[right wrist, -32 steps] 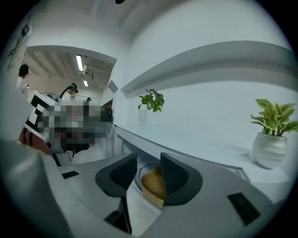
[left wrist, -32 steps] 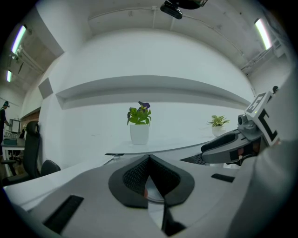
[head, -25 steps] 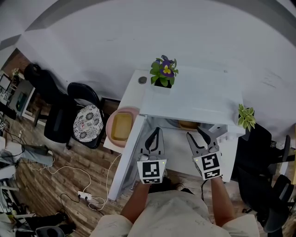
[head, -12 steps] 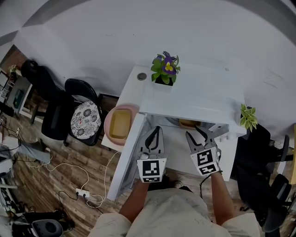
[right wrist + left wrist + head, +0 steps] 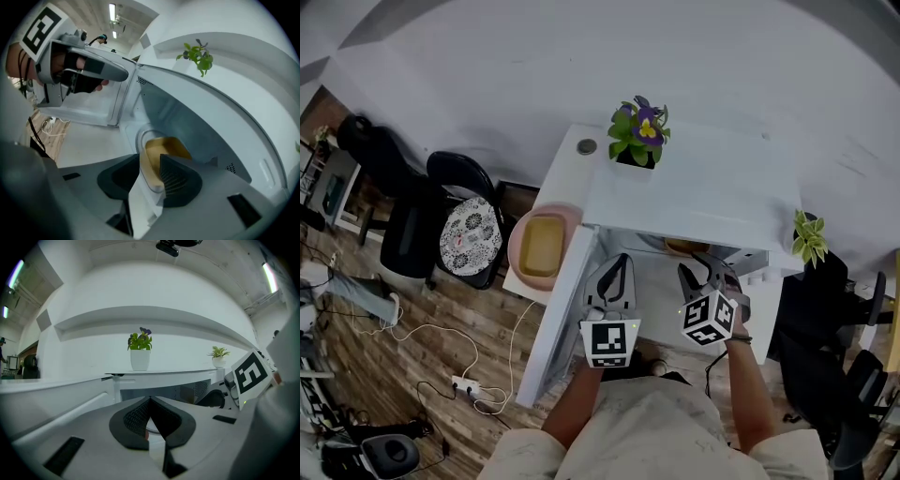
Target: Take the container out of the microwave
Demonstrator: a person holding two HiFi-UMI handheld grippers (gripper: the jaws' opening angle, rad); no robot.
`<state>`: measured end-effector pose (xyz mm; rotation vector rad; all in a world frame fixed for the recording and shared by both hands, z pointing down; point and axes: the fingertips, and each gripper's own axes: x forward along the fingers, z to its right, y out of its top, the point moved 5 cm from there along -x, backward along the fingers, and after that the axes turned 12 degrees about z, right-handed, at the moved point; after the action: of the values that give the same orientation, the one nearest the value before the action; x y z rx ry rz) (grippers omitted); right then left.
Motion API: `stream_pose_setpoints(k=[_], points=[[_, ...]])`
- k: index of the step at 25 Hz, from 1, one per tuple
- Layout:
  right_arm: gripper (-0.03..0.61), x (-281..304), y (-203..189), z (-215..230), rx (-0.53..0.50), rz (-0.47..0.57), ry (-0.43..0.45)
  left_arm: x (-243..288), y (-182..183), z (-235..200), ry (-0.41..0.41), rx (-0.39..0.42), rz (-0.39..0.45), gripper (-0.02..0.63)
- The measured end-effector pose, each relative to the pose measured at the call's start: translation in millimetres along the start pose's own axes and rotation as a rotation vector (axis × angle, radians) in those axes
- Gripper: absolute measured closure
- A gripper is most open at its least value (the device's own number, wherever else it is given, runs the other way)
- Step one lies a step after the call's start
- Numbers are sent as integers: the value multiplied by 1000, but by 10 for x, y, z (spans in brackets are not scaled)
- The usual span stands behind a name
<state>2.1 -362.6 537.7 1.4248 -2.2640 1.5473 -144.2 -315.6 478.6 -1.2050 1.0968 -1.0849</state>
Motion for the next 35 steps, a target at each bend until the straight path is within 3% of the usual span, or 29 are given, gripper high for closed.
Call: stream_pose_setpoints(k=[16, 24, 35], points=[[446, 276, -208, -97, -339, -173, 22, 16, -62, -21, -2, 1, -15, 607], [475, 333, -196, -133, -370, -192, 61, 36, -33, -32, -9, -4, -15, 607], [534, 357, -255, -128, -471, -220, 39, 30, -54, -29, -11, -1, -20, 607]])
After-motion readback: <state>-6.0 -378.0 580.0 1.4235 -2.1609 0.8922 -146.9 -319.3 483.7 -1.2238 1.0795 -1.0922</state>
